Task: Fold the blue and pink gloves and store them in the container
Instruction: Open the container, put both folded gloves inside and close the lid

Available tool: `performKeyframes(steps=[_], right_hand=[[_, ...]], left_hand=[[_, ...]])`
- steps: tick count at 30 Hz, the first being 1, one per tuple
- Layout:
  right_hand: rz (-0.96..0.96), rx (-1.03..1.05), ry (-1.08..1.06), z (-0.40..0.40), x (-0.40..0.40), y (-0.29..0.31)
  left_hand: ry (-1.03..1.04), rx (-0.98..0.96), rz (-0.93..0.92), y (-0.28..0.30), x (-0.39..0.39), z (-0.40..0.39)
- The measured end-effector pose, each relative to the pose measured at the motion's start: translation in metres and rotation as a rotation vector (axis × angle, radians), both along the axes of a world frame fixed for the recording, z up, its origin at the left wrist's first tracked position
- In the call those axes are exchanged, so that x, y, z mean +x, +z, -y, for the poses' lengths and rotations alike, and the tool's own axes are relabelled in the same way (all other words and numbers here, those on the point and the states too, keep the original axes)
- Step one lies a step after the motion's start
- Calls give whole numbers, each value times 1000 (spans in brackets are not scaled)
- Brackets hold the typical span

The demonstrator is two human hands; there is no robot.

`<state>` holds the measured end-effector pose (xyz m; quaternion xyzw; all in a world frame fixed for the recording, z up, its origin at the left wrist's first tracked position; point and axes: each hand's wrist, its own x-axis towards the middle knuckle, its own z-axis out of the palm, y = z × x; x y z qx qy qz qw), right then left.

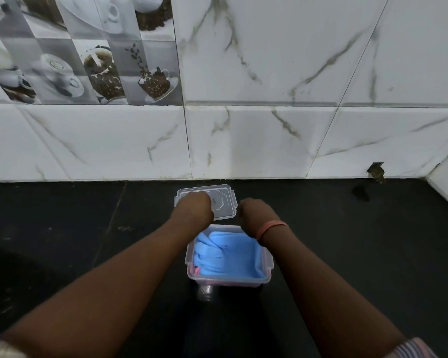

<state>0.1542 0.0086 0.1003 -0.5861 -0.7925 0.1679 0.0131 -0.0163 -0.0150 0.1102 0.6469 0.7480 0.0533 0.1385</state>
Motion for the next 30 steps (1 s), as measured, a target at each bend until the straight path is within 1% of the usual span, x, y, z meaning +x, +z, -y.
performKeyframes(steps=[4, 6, 8, 10, 13, 16, 18, 20, 22, 24, 25, 27, 28, 30], right_hand=[[-201, -60, -120, -29, -11, -6], [-252, -77, -173, -42, -15, -16], [-281, -114, -239, -54, -15, -28], [-301, -172, -281, -64, -13, -41], [-314, -266, -272, -79, -16, -57], [-440, -359, -298, -88, -27, -68], [-489, -386, -338, -95, -34, -75], [-476, -416, -410, -100, -37, -77], [-494, -438, -460, -106, -37, -77], [-543, -398, -496, -112, -35, -72], [-590, -371, -530, -113, -34, -67], [-725, -328, -626, -113, -27, -55], [-831, -330, -674, -110, -22, -48], [-1175, -420, -788, -95, -9, -35]], left_hand=[[318, 22, 213, -12, -23, -20], [462, -19, 329, -26, -33, -26], [559, -60, 429, -41, -42, -31], [640, -77, 518, -52, -50, -35], [705, -83, 649, -67, -59, -47], [718, -104, 784, -76, -60, -57], [721, -118, 781, -83, -62, -64], [744, -105, 721, -88, -66, -67], [754, -74, 701, -88, -70, -68], [746, -9, 731, -82, -69, -67], [745, 40, 785, -77, -66, -66], [741, 146, 955, -65, -57, -61], [727, 173, 1072, -59, -53, -57], [676, 186, 1340, -45, -44, -43]])
